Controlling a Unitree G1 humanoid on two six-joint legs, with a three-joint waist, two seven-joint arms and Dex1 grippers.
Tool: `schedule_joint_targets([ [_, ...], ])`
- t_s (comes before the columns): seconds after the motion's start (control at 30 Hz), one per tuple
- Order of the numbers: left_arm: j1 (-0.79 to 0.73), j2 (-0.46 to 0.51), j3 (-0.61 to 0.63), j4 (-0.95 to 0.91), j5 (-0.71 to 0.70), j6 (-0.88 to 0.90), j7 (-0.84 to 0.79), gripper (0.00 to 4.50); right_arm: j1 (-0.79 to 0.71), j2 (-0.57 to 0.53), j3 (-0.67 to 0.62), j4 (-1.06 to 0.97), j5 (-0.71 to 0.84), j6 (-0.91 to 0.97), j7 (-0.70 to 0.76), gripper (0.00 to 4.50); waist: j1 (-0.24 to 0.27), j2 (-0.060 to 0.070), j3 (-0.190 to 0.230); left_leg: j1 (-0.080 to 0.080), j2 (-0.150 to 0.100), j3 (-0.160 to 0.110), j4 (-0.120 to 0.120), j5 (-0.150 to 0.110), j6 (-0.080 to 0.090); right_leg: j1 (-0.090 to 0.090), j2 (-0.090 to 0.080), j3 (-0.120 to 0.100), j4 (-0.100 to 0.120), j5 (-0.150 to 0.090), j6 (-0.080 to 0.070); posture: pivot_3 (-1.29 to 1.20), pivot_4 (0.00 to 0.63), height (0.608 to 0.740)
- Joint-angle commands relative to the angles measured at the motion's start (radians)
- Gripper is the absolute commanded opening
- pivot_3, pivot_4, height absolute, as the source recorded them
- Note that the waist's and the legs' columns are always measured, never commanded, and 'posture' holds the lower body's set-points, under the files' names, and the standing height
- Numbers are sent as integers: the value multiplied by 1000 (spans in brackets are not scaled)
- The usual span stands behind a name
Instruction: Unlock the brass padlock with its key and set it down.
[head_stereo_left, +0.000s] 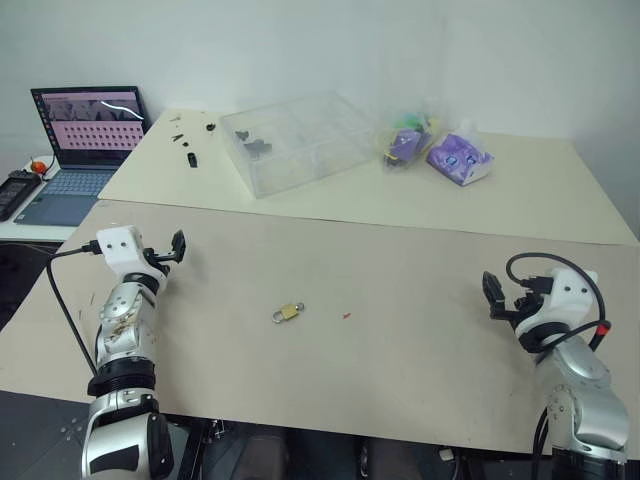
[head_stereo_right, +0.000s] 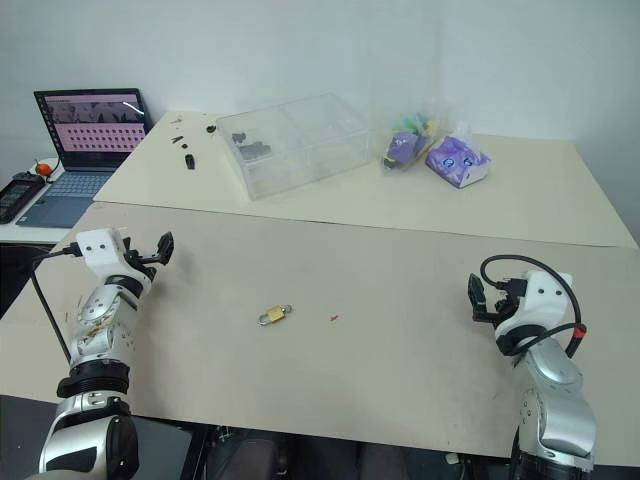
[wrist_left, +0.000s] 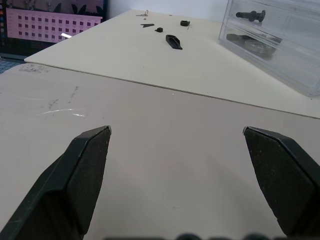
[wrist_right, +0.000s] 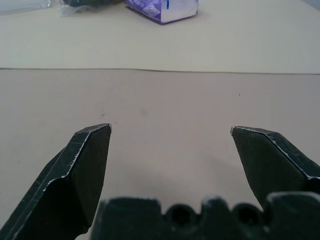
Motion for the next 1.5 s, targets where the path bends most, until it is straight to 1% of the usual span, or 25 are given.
schedule_joint_targets([
  [0.03, -13, 3, -8, -47, -6, -6, -7, 4500, -15, -15, 17, 6, -32, -28, -3, 4483, 0, 0, 0, 0, 0, 0, 0, 0, 0, 0, 0, 0, 0, 0, 0, 0, 150, 740],
  [0.1, -6, 1, -24, -55, -8, 6, -38, 4500, -28, -22, 50, 27, -58, -24, 2, 4483, 0, 0, 0, 0, 0, 0, 0, 0, 0, 0, 0, 0, 0, 0, 0, 0, 150, 740],
  [0.2, 6, 14, -51, -90, -20, 27, -117, 4500, -60, -30, 77, 13, -22, -8, 59, 4483, -2, 0, 0, 0, 0, 0, 0, 0, 0, 0, 0, 0, 0, 1, -1, 0, 150, 740],
  [0.3, 28, 49, -95, -178, -49, 86, -252, 4500, -102, -111, 182, -28, 33, 30, 253, 4483, -6, 0, 0, 0, 0, 1, 0, 0, 0, 0, 0, 0, 0, 1, -1, 0, 150, 740],
  [0.4, 91, 129, -162, -326, -81, 152, -435, 4500, -138, -214, 270, -92, 143, 87, 485, 4483, -19, 1, 1, 0, 1, 1, 1, 0, 0, 0, 1, 0, 0, 1, -1, 0, 150, 740],
  [0.5, 197, 237, -205, -513, -169, 271, -629, 4500, -119, -315, 325, -186, 259, 129, 692, 4483, -23, 1, 1, 0, 3, 1, 0, 0, 0, 0, 2, 0, -1, 0, -3, 0, 150, 740],
  [0.53, 243, 280, -225, -581, -199, 314, -700, 4500, -105, -341, 336, -218, 295, 134, 748, 4483, -23, 1, 1, 0, 4, 1, -1, -1, 0, 0, 2, 0, -1, -1, -4, 0, 150, 740],
  [0.6, 310, 347, -259, -670, -218, 353, -788, 4500, -96, -365, 353, -247, 329, 142, 797, 4483, -23, 1, 2, 0, 4, 0, -1, -3, 0, 0, 2, 1, -1, -1, -7, 0, 150, 740],
  [0.7, 356, 411, -310, -725, -206, 360, -877, 4500, -118, -356, 387, -247, 323, 145, 790, 4483, -19, 2, 2, 0, 5, -1, 0, -4, 0, -1, 1, 1, -1, -6, -12, 0, 150, 740],
  [0.73, 356, 421, -333, -726, -192, 353, -900, 4500, -126, -345, 395, -249, 324, 148, 782, 4483, -14, 2, 3, 0, 5, -1, 0, -4, 0, -1, 1, 1, -1, -7, -13, 0, 150, 740],
  [0.8, 344, 418, -381, -712, -156, 327, -924, 4500, -133, -329, 406, -255, 319, 152, 762, 4483, -8, 2, 3, 0, 10, 1, 0, -8, -7, -1, -1, 0, -1, -6, -12, 0, 150, 740],
  [0.9, 307, 369, -450, -644, -86, 260, -917, 4500, -127, -308, 403, -268, 312, 161, 722, 4483, 3, 3, 3, 0, 12, 4, 1, -8, -7, -1, -1, 0, -1, -6, -12, 0, 150, 740],
  [0.97, 267, 305, -494, -560, -12, 196, -862, 4500, -113, -303, 395, -292, 316, 166, 698, 4483, 8, 3, 3, -1, 12, 5, 1, -6, -4, -1, 0, 0, -1, -6, -12, 0, 150, 740],
  [1.03, 230, 252, -519, -482, 44, 147, -816, 4500, -101, -302, 388, -314, 323, 173, 679, 4483, 10, 2, 3, -1, 12, 6, 1, -4, 0, -1, 0, 0, -1, -5, -11, 0, 150, 740],
  [1.07, 217, 237, -525, -451, 61, 124, -808, 4500, -99, -301, 388, -323, 327, 177, 670, 4483, 13, 2, 3, -2, 12, 6, 1, -4, 0, -1, 0, 0, -1, -3, -7, 0, 150, 740],
  [1.1, 194, 202, -536, -403, 90, 94, -775, 4500, -90, -301, 376, -341, 338, 180, 658, 4483, 13, 2, 3, -2, 11, 7, 2, -4, 0, -1, 0, -1, -1, -2, -5, 0, 150, 740],
  [1.2, 154, 127, -567, -326, 136, 50, -724, 4500, -66, -305, 348, -380, 359, 192, 629, 4483, 17, 3, 3, -1, 11, 10, 2, -4, 0, 0, 0, -1, -1, -2, -4, 0, 150, 740],
  [1.3, 158, 101, -595, -328, 149, 34, -744, 4500, -49, -308, 334, -400, 367, 199, 603, 4483, 17, 3, 2, 0, 12, 12, 3, -4, 0, 2, 1, -2, -1, -1, -3, 0, 150, 740],
  [1.5, 168, 102, -604, -342, 144, 52, -763, 4500, -46, -308, 329, -415, 370, 204, 577, 4483, 17, 4, 1, 0, 13, 12, 3, -4, 0, 2, 1, -1, -1, -1, -3, 0, 150, 740],
])
